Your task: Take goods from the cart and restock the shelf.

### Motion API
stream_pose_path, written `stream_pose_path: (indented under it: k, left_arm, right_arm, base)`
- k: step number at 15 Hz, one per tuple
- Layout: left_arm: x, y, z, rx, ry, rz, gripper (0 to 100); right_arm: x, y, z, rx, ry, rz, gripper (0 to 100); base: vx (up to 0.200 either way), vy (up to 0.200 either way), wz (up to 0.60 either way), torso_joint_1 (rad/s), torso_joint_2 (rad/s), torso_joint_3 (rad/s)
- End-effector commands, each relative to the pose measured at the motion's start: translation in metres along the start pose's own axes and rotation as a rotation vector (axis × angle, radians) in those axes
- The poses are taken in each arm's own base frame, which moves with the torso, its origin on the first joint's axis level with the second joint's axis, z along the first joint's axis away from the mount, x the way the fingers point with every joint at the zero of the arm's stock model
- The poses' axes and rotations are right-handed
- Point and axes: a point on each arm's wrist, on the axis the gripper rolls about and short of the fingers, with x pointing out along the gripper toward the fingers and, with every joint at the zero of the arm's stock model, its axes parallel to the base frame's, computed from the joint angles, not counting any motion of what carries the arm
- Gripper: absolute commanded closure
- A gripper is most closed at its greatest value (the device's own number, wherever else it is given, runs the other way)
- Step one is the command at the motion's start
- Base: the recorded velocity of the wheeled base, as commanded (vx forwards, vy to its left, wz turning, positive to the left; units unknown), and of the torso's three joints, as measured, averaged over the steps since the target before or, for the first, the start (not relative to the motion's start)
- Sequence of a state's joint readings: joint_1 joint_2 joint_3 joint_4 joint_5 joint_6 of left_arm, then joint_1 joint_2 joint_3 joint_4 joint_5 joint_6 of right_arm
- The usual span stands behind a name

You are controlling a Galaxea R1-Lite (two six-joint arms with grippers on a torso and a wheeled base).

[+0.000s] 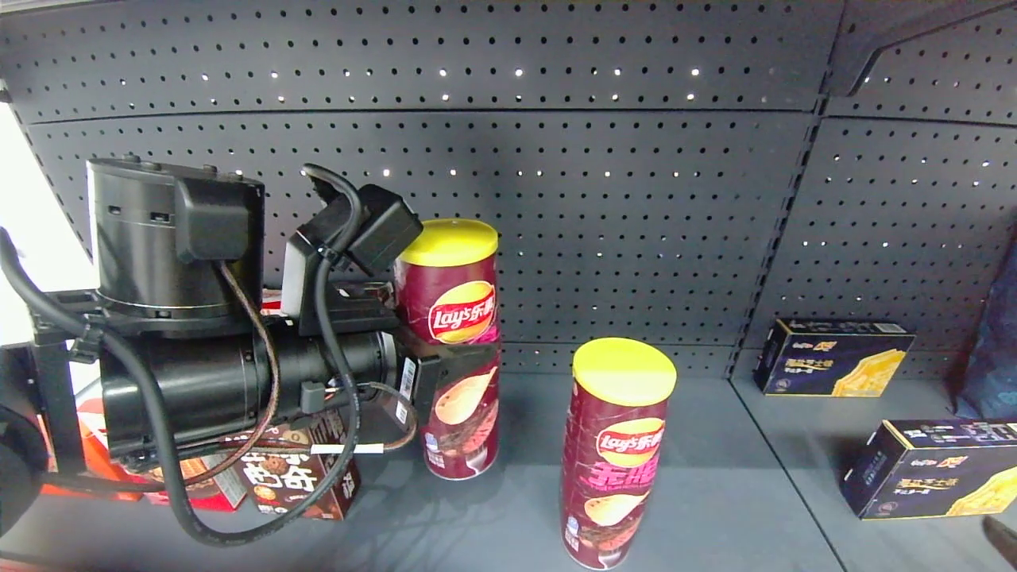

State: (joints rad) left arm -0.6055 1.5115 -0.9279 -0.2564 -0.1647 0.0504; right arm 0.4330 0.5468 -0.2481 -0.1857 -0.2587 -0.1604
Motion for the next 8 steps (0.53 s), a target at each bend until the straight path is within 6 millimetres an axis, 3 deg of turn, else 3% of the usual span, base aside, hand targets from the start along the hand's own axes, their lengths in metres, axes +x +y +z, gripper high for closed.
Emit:
stream_pose_path:
  k: [1,4,8]
  left_arm:
    - [0.0,0.0,0.001,0.0,-0.002,0.005,100]
    - [-0.001,0.0,-0.003,-0.002,0.009,0.012,100]
    - [-0.002,0.001,0.001,0.0,-0.006,0.023,100]
  right_arm:
    - [-0.04,-0.007,-0.027,0.061,-0.091,-0.226,0]
    - [-0.045,0.004,-0.072,0.107,-0.067,-0.434,0]
    - [-0.042,0.007,-0.087,0.173,-0.016,-0.454,0]
  base:
    - [0.0,0.0,0.0,0.0,0.0,0.0]
    - [0.0,0.0,0.0,0.0,0.0,0.0]
    - [0.0,0.0,0.0,0.0,0.0,0.0]
